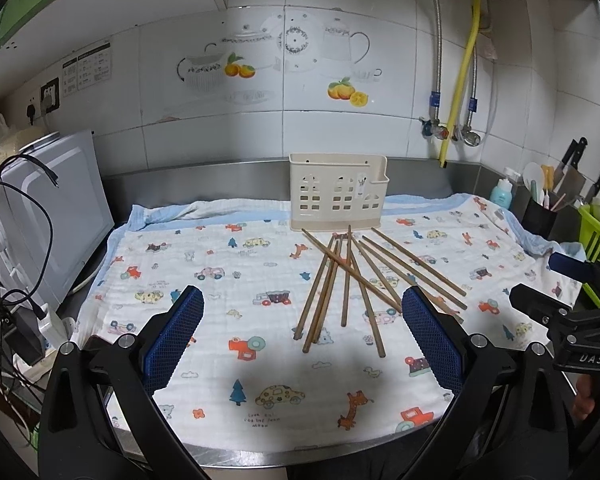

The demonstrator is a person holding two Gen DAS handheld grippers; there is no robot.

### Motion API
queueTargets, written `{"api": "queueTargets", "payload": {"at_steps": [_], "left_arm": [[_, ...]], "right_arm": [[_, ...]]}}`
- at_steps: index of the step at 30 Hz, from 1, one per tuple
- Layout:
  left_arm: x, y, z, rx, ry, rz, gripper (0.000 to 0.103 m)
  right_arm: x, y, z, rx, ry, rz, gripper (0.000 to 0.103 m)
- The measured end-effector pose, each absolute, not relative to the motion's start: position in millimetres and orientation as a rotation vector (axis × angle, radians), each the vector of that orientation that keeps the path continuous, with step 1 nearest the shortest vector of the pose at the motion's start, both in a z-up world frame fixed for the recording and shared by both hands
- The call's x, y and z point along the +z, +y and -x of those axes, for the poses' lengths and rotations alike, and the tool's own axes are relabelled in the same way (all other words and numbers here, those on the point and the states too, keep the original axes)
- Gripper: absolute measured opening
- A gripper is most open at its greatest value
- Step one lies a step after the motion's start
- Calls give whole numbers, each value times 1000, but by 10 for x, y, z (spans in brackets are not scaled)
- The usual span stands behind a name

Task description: Organize utensils

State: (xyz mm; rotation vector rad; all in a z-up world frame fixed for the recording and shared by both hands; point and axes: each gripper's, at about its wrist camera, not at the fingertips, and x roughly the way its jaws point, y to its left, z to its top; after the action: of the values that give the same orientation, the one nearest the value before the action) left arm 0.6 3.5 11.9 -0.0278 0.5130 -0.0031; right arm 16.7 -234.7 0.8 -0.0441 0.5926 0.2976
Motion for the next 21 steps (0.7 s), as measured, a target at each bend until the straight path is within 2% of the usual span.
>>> {"api": "queueTargets", "payload": {"at_steps": [21], "left_arm": [[-239,178,-468,12,599,47,97]], "right_arm": [[-407,-2224,-627,413,634,70,96]]}}
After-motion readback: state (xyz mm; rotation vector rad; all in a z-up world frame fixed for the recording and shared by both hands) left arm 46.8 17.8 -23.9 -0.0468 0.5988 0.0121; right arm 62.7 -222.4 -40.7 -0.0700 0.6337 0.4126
